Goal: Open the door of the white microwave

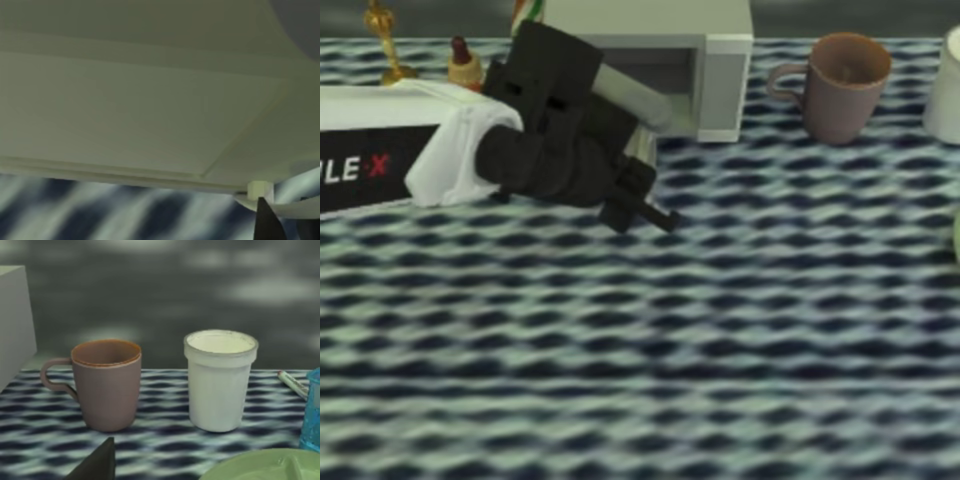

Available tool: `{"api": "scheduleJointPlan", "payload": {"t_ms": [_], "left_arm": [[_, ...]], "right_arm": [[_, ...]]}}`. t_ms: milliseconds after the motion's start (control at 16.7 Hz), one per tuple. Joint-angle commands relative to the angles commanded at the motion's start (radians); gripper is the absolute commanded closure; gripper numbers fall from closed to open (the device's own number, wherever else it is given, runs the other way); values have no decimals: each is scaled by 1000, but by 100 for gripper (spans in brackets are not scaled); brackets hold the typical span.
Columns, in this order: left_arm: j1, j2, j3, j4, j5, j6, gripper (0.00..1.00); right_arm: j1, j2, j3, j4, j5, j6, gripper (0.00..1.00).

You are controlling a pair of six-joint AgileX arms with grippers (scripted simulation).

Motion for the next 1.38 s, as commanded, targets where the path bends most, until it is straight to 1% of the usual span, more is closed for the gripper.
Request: {"api": "scheduleJointPlan", "payload": {"t_ms": [360, 480, 840, 1380], "left_arm": [[0, 0, 0, 0, 0, 0, 100], [-6, 0, -2, -2, 10, -3, 100], [24, -17, -19, -8, 47, 57, 100], [24, -17, -19, -8, 47, 57, 100]], "right_arm": [[0, 0, 0, 0, 0, 0, 0], [0, 0, 0, 0, 0, 0, 0], [0, 0, 0, 0, 0, 0, 0], [0, 0, 0, 0, 0, 0, 0]]}}
